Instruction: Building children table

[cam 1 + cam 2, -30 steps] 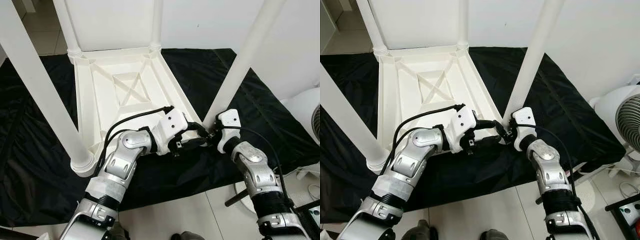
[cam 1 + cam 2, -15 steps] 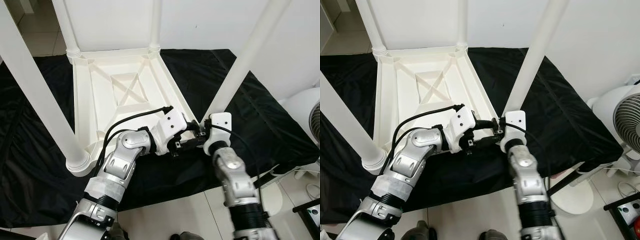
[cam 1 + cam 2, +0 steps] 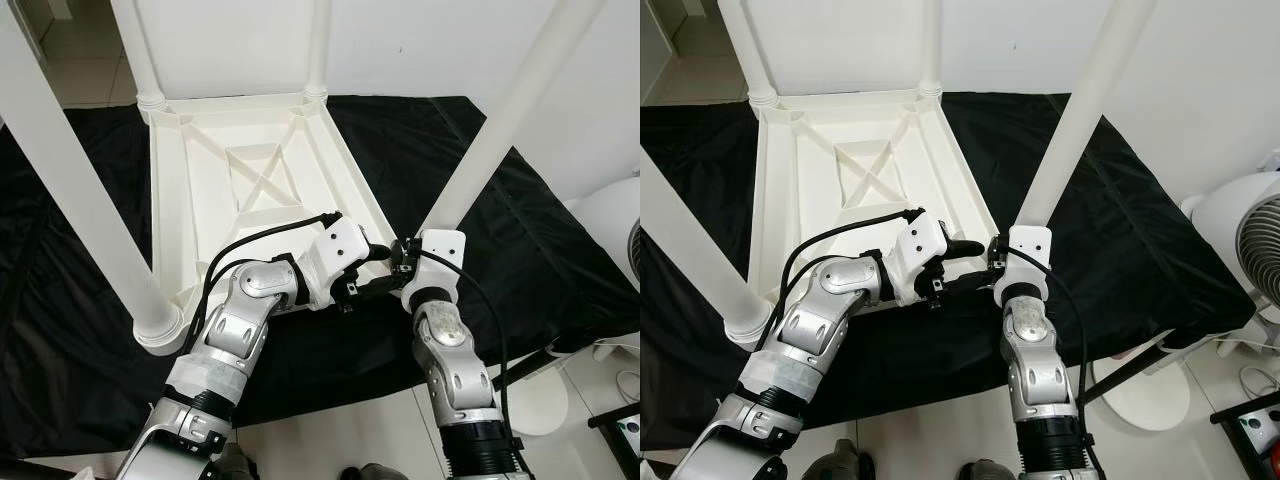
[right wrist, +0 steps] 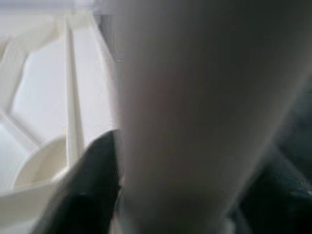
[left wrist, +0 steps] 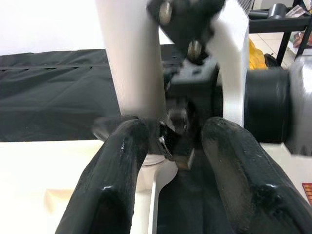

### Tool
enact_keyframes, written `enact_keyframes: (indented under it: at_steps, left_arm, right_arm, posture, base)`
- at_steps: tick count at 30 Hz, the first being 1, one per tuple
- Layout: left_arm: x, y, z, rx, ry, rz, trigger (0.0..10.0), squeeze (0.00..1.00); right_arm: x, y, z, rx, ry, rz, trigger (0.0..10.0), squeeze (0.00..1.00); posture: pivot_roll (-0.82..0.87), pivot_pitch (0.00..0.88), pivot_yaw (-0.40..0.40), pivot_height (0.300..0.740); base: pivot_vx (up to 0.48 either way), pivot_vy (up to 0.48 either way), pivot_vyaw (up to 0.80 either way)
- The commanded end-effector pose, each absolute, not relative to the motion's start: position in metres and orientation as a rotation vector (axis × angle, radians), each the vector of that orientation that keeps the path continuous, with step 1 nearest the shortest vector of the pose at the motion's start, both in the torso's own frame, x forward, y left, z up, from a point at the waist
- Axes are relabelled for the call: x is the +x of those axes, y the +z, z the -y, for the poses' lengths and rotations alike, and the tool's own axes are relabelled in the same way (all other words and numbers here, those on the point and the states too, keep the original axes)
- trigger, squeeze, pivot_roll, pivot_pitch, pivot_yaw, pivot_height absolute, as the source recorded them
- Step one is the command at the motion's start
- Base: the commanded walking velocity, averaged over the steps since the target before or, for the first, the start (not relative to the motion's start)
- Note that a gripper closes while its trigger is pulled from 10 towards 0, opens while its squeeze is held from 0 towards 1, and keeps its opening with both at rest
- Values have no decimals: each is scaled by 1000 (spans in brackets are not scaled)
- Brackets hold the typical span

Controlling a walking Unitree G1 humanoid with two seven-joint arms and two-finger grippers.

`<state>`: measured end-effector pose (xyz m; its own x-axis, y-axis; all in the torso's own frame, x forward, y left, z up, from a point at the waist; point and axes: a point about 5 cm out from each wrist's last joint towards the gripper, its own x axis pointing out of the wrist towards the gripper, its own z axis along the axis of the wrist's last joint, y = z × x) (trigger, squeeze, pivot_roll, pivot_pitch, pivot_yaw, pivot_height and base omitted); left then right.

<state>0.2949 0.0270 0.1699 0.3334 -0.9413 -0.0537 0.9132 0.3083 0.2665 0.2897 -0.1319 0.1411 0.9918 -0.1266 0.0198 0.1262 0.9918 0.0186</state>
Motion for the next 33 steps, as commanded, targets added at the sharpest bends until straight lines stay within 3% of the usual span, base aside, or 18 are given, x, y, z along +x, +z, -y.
enact_keyframes:
  at_steps: [1,8,9,17,24,33]
  left_arm:
    - [298,172,-29,264,-1119,131,10000,0]
    - [298,169,-32,268,-1113,124,10000,0]
    - [298,169,-33,269,-1111,123,10000,0]
    - [300,169,-33,271,-1106,122,10000,0]
    - [301,171,-31,271,-1112,127,10000,0]
    - [302,173,-30,277,-1120,136,10000,0]
  right_arm:
    - [287,140,129,72,-136,19,10000,1000]
    - [279,145,149,41,-58,83,10000,1000]
    - [278,145,155,13,-27,88,10000,31]
    - [274,141,172,-56,84,99,10000,0]
    - [279,125,203,-154,254,63,10000,0]
    - [305,128,196,-166,421,72,10000,0]
  posture:
    - [13,29,-45,740]
    - [8,31,-50,740]
    - [7,30,-51,740]
    - [0,27,-48,740]
    - [0,19,-37,740]
    - [16,1,-29,740]
  base:
    - [0,0,0]
    - [0,0,0]
    - [0,0,0]
    - [0,0,0]
    - [0,0,0]
    - [0,0,0]
